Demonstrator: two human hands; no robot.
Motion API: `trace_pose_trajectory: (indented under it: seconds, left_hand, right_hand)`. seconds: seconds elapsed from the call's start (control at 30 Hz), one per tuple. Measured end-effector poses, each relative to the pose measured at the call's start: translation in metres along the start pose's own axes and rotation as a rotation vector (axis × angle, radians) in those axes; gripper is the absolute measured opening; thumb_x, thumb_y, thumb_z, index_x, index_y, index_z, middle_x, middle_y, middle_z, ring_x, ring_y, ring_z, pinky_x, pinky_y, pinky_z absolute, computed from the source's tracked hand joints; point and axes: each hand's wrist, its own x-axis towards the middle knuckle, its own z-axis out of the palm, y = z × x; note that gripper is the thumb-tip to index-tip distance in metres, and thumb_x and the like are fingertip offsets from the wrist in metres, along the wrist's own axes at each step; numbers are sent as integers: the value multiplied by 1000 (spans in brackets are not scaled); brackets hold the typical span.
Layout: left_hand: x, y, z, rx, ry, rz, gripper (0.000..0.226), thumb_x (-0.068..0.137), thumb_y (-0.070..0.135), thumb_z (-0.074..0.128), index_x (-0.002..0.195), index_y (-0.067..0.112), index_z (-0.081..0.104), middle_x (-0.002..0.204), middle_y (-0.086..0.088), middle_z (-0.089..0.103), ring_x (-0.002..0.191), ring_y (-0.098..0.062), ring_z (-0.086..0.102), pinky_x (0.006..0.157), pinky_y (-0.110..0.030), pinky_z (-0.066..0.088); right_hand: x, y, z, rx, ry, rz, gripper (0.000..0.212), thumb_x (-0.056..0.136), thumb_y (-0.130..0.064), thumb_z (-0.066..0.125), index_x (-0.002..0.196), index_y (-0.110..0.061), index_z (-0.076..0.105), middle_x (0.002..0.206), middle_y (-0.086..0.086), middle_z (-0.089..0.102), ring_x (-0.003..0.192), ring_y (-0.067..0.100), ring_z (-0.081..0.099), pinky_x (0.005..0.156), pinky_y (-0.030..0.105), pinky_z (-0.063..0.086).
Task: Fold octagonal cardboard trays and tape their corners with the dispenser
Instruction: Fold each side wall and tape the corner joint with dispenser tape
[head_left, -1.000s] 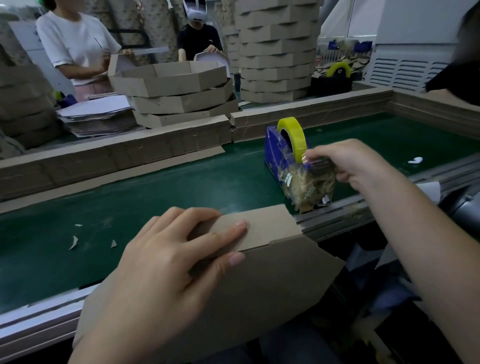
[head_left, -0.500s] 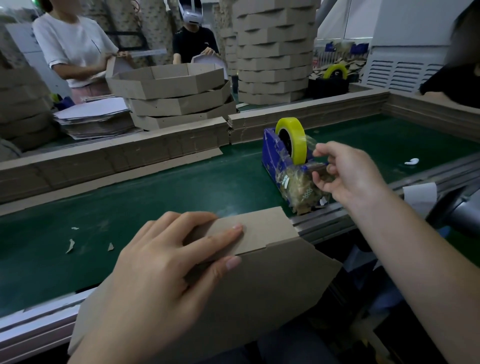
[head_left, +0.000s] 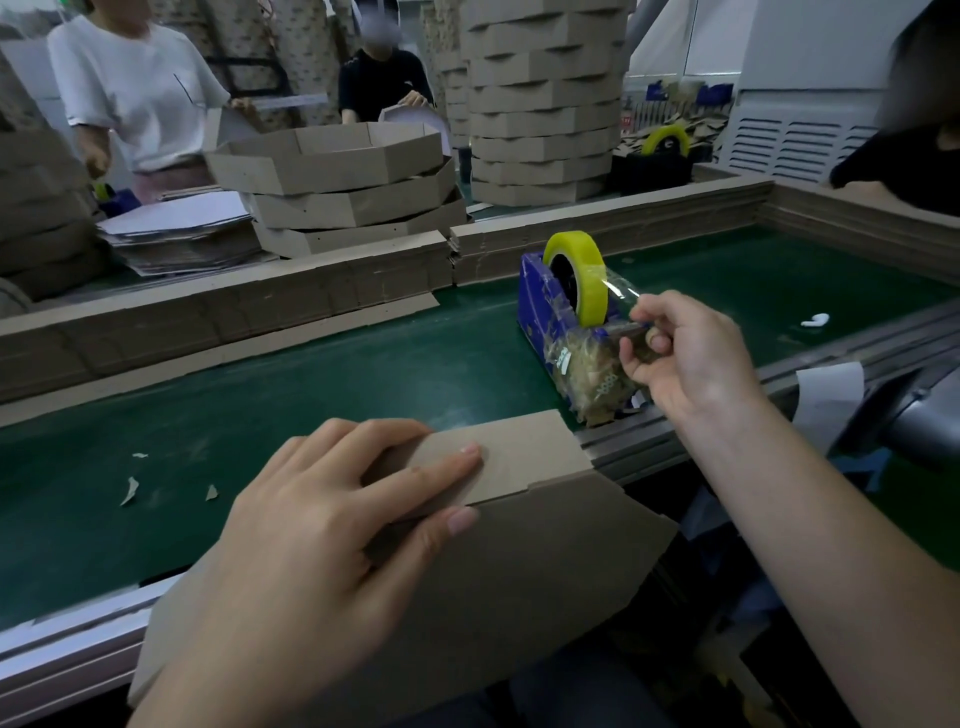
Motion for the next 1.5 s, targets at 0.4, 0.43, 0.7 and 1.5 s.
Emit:
trace_pose_trajectory:
  seconds: [0.4,0.43,0.7,1.5]
  left_hand:
    - [0,2,-1,-8,-2,-8,37,90,50,48,117,36,69,111,10,65,92,-20,62,71,-38,49]
    - [0,2,-1,-9,-2,-8,37,90,51,48,117,37,69,111,10,65,92,-19,61,70,-38,49]
    - [1,1,-1,-4,-10,-11,36,91,50,47,117,37,69,111,10,65,92,-19,61,71,-38,49]
    - [5,6,-3,-37,13,-1,29,88,48,52,89,22,67,107,11,65,93,-21,63,69,-43,51]
  right_hand:
    - [-4,9,-12,41,-57,-119,46,84,1,51,43,-20,50,49,-5,37,45,4,41,69,32,53]
    - [-6,13,-13,34,-62,-151,49,84,2,49,41,-21,47,48,-6,37,46,4,41,71,32,54]
    - [-18,29,-18,62,-99,-292,38,76,-2,51,43,-19,41,50,-5,35,53,6,41,83,33,55]
    - [-115,4,-7,-811,-257,-958,16,88,-19,65,76,-9,70,65,1,48,60,12,45,54,19,32]
